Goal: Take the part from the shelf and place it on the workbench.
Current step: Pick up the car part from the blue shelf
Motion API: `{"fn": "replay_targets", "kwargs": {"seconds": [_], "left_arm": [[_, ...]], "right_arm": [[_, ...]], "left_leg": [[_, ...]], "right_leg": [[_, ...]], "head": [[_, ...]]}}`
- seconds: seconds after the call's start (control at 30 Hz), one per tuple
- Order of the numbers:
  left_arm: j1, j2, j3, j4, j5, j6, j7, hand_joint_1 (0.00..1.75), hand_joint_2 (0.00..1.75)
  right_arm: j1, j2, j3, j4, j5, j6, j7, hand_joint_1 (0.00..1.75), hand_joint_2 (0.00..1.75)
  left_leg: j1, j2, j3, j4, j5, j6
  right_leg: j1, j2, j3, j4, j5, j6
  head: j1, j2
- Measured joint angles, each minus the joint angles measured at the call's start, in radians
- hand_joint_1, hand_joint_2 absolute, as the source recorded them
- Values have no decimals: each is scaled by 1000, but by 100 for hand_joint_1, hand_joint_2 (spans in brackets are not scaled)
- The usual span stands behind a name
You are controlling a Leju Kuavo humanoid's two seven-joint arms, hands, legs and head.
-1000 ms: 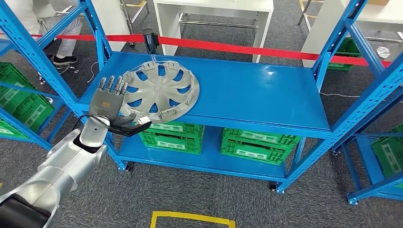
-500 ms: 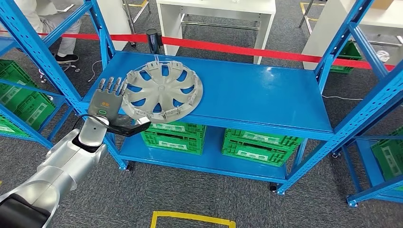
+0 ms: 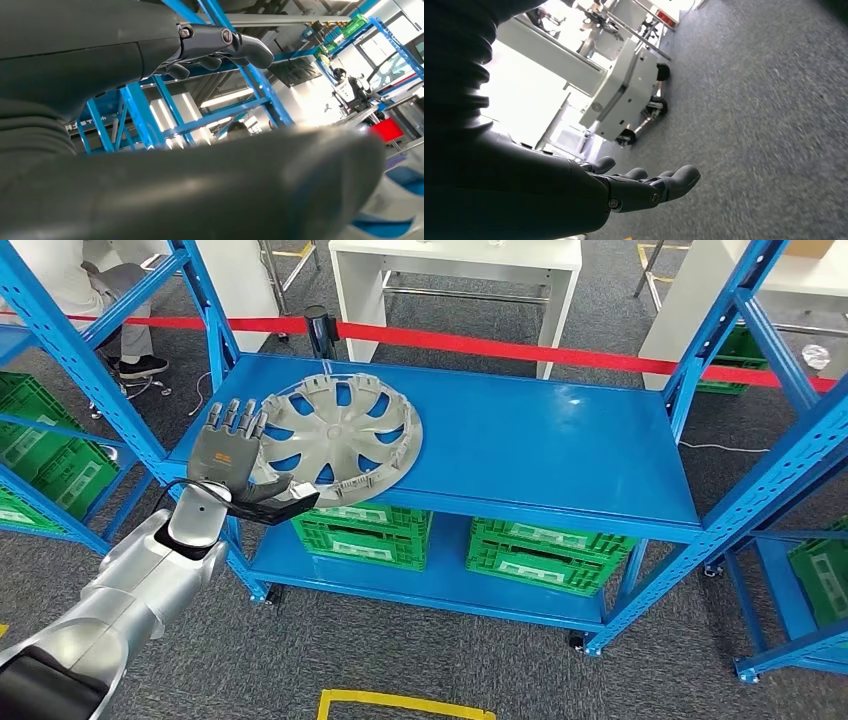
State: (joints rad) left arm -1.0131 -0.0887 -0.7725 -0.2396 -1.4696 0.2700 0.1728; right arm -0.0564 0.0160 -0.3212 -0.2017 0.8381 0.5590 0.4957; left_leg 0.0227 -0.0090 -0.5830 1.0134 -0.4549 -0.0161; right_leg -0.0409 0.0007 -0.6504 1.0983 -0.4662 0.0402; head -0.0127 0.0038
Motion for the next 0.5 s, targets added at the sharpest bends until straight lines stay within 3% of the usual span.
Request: {"fn": "replay_targets", "kwargs": {"seconds": [0.07, 0.13, 0.2, 0.27, 0.33, 0.37, 0.4, 0.43, 0.5], "left_arm": [[-1, 0, 0, 0, 0, -1, -1, 0, 0], [-1, 0, 0, 0, -1, -2, -4, 0, 0], [-2, -1, 0, -1, -2, -6, -8, 0, 0], [-2, -1, 0, -1, -5, -13, -13, 0, 0], [0, -1, 0, 0, -7, -18, -18, 0, 87], [2, -1, 0, 2, -7, -21, -19, 0, 131], [4, -1, 0, 2, -8, -23, -20, 0, 175], [4, -1, 0, 3, -9, -25, -20, 0, 175], [2, 0, 0, 3, -10, -29, -18, 0, 175]], "right_arm": [[-1, 2, 0, 0, 0, -3, -1, 0, 175], [-1, 2, 0, 0, 1, -8, -1, 0, 175], [-1, 1, 0, 0, 2, -9, -2, 0, 175], [-1, 1, 0, 0, 3, -9, -3, 0, 175], [0, 1, 0, 0, 5, -9, -3, 0, 175], [0, 1, 0, 0, 5, -9, -3, 0, 175], [0, 1, 0, 0, 6, -9, -2, 0, 175], [0, 1, 0, 0, 6, -9, -2, 0, 175], [0, 2, 0, 0, 6, -9, -3, 0, 175]], "left_leg": [[-2, -2, -6, 20, -17, -18], [-3, -4, -8, 23, -23, -27], [-1, 0, -14, 43, -36, -33], [-1, 5, -58, 132, -78, -37], [-4, 6, -132, 262, -123, -36], [-5, 6, -159, 300, -126, -32], [-8, 6, -169, 304, -110, -26], [-11, 5, -160, 268, -76, -17], [-24, 4, -104, 135, -4, 7]], "right_leg": [[0, 2, 19, -36, 2, -12], [2, 4, 16, -24, -6, -37], [3, 4, 20, -23, -8, -52], [5, 4, 25, -24, -11, -62], [10, 5, 28, -24, -15, -69], [14, 5, 30, -24, -17, -72], [18, 5, 33, -24, -20, -74], [21, 6, 36, -24, -22, -76], [26, 7, 44, -25, -28, -76]], "head": [[2, 0], [1, 0], [-1, 0], [-3, 0], [-4, 0], [-3, 0], [-4, 0], [-4, 0], [-3, 0]]}}
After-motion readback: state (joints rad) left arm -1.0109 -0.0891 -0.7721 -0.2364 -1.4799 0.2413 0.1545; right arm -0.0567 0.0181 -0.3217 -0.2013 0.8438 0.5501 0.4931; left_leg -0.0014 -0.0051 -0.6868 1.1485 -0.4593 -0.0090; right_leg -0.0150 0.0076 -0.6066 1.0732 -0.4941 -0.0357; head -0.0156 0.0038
